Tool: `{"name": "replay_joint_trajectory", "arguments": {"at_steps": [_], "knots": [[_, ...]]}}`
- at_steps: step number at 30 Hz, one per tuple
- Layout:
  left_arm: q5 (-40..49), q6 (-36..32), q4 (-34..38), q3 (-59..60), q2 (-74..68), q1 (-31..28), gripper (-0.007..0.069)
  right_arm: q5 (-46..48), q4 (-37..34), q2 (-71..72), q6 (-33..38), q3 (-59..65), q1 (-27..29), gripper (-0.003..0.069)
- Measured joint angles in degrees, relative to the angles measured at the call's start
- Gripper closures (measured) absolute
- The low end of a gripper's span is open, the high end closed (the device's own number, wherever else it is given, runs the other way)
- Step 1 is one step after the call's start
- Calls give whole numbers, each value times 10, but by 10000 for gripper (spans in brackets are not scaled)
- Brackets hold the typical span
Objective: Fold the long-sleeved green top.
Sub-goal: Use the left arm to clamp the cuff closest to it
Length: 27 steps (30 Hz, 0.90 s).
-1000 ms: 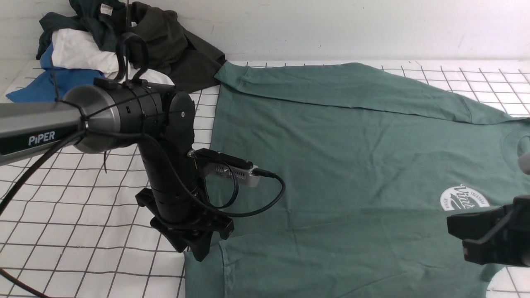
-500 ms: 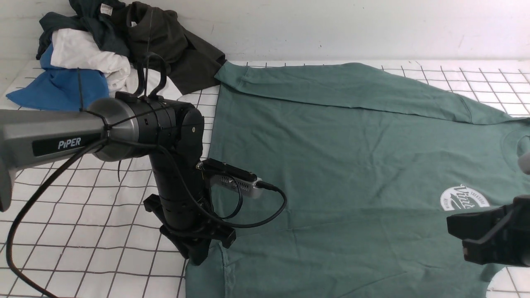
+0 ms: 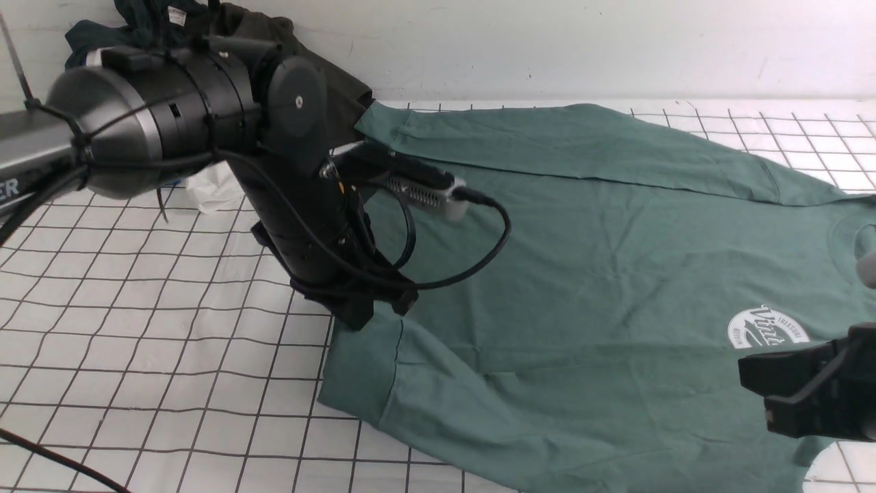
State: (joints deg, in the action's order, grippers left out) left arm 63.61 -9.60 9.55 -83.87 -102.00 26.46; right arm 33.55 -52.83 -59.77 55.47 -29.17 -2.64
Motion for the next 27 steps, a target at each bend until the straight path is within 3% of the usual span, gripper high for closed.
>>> {"name": "replay_joint_trajectory", "arguments": {"at_steps": [7,16,27], "knots": [[54,0,-1,28,-20,0,622,0,0,0,0,0,0,665],[51,31,-14,56,-90,-8,608,1,0,0,0,0,0,665],[53,29,-17,57,-88,-8,395,1,0,0,1,0,0,665]]}}
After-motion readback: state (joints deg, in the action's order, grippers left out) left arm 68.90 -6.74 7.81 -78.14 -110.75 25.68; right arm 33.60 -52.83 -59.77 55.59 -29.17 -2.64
